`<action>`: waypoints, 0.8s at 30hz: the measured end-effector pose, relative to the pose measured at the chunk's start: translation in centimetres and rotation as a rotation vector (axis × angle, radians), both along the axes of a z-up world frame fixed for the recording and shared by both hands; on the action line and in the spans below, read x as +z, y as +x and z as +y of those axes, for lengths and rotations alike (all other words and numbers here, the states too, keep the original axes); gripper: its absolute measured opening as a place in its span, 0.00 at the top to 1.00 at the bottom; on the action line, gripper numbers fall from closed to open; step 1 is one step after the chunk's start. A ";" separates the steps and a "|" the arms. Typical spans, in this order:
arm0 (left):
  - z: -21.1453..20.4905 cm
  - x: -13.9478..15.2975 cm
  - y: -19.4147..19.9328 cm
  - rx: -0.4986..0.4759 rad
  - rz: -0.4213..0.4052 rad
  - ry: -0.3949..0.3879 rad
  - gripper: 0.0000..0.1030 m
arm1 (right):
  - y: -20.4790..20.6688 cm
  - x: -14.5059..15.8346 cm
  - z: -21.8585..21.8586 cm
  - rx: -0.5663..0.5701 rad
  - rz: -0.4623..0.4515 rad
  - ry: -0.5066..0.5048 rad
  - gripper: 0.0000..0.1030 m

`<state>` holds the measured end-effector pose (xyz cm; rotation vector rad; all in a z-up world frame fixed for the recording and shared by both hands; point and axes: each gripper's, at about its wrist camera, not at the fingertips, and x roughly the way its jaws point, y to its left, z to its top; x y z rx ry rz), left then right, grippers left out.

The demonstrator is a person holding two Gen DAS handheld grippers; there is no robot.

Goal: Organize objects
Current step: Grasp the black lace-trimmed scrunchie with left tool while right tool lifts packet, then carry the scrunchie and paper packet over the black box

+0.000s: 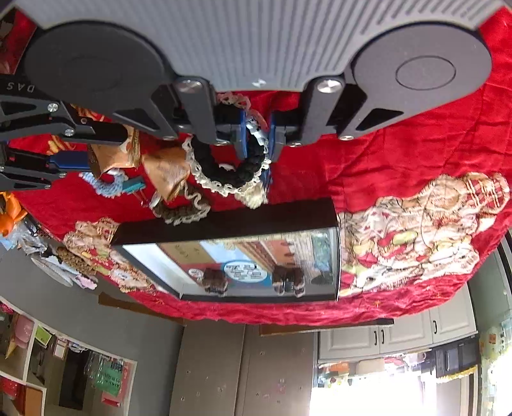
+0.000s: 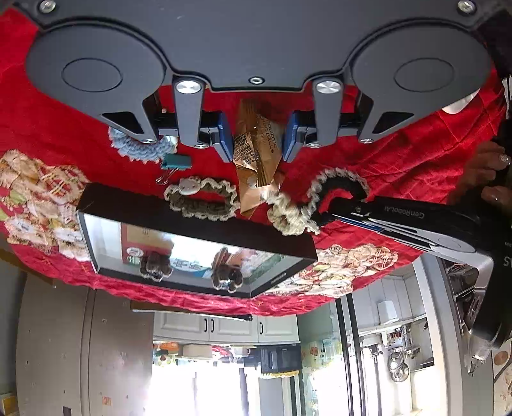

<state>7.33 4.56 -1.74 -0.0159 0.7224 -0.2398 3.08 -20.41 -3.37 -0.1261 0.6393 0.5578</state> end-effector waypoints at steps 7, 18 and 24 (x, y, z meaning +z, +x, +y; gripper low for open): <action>-0.7 2.2 0.0 -0.025 -0.054 0.007 0.85 | 0.0 2.0 -0.6 -0.004 -0.048 -0.001 0.69; -2.2 4.7 3.1 -0.028 -0.124 0.038 0.85 | 2.6 5.4 -2.1 -0.066 -0.141 -0.011 0.69; -2.9 5.2 6.1 -0.014 -0.124 0.052 0.85 | 5.3 6.5 -2.6 -0.104 -0.166 -0.023 0.69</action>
